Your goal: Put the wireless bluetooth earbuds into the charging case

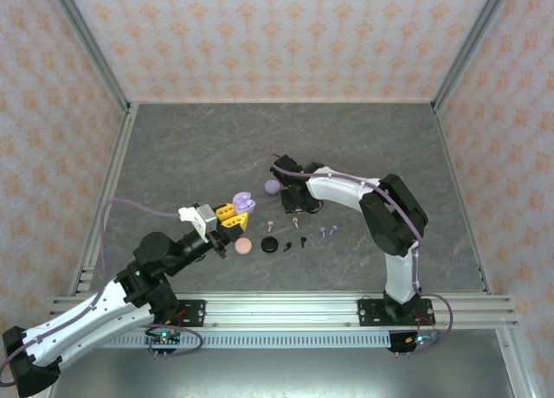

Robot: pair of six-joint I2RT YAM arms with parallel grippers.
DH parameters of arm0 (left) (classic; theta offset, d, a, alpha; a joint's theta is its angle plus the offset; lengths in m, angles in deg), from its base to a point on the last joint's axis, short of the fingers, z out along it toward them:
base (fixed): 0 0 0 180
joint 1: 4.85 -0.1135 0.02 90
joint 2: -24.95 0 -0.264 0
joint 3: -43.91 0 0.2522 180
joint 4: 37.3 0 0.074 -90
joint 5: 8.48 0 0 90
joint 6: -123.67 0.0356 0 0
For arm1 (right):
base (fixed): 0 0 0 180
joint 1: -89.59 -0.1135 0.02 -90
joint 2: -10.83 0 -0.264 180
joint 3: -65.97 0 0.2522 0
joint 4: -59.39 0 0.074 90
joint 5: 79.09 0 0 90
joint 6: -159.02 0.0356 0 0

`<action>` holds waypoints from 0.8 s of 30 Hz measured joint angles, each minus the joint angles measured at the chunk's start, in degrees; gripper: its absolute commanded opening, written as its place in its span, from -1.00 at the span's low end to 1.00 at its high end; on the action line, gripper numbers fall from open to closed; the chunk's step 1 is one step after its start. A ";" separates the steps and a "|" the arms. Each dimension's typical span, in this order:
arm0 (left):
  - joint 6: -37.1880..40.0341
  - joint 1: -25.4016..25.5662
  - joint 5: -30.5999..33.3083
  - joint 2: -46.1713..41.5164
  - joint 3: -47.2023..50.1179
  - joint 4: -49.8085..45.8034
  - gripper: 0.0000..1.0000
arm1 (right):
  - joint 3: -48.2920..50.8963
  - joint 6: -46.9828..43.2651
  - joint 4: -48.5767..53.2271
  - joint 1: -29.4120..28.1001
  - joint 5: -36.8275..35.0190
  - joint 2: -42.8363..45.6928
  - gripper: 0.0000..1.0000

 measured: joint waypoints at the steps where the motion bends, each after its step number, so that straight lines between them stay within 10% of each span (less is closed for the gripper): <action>1: 0.00 0.00 0.02 0.02 0.00 0.00 -1.00 | -0.28 -0.02 -0.02 0.00 0.00 -0.50 -0.29; 24: -0.02 0.00 -0.37 7.34 -0.04 1.16 -1.00 | 3.87 -1.97 -3.48 0.46 0.79 4.39 -0.64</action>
